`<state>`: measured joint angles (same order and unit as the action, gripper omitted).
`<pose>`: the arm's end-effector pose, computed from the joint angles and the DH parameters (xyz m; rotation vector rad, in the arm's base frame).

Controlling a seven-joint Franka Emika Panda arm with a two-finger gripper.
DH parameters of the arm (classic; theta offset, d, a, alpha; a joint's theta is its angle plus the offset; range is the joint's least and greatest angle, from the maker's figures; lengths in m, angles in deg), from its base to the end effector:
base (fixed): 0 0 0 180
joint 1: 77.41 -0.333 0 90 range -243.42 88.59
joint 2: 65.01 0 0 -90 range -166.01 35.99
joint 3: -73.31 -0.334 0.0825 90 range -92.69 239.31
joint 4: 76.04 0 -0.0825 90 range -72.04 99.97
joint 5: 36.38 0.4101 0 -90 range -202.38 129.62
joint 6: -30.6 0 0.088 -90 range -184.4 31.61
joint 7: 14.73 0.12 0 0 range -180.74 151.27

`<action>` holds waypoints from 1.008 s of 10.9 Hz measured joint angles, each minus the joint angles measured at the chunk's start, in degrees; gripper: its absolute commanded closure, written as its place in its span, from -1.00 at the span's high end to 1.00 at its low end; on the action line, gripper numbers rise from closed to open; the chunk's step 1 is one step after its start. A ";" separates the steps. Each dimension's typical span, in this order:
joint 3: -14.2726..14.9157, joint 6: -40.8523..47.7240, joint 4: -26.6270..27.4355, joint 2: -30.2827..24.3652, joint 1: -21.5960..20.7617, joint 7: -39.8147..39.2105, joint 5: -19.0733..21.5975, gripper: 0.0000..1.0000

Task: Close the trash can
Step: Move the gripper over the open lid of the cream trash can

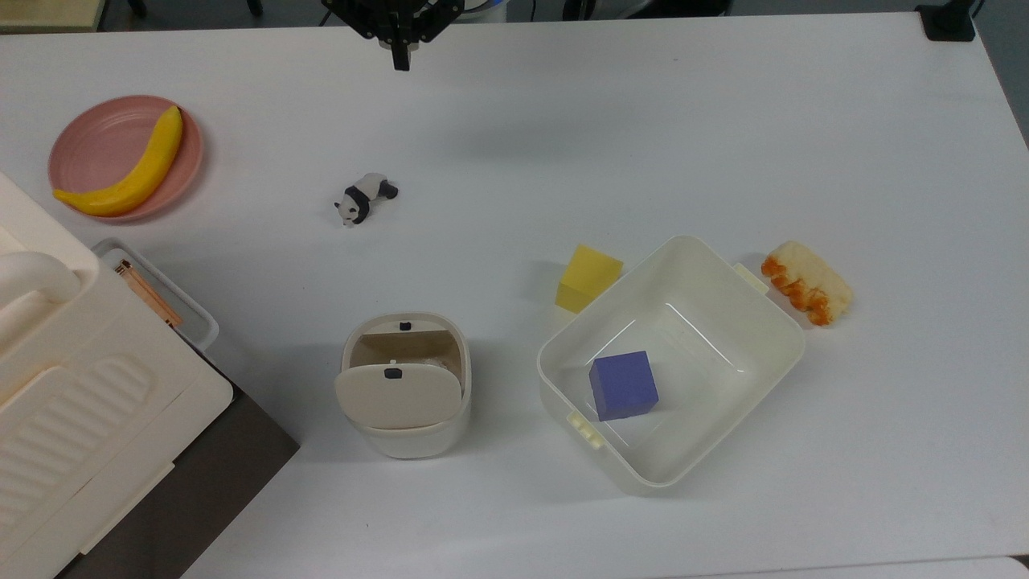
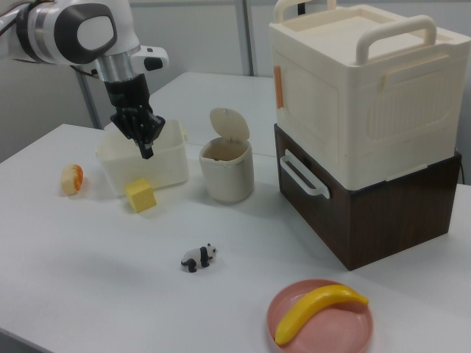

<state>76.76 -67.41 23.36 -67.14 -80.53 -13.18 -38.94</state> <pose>0.5768 -0.0086 0.5810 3.0993 -0.0416 0.0206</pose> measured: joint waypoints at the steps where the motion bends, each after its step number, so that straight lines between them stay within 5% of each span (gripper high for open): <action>1: 0.00 0.00 -1.05 0.51 0.00 -0.21 0.00 -1.00; 5: -0.02 -1.91 -10.62 7.60 0.03 -0.74 0.00 -1.00; 11: -0.04 -30.35 -14.85 17.18 0.07 -1.01 0.00 -1.00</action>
<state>76.72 -97.76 8.51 -49.95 -80.46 -14.19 -38.95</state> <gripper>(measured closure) 0.991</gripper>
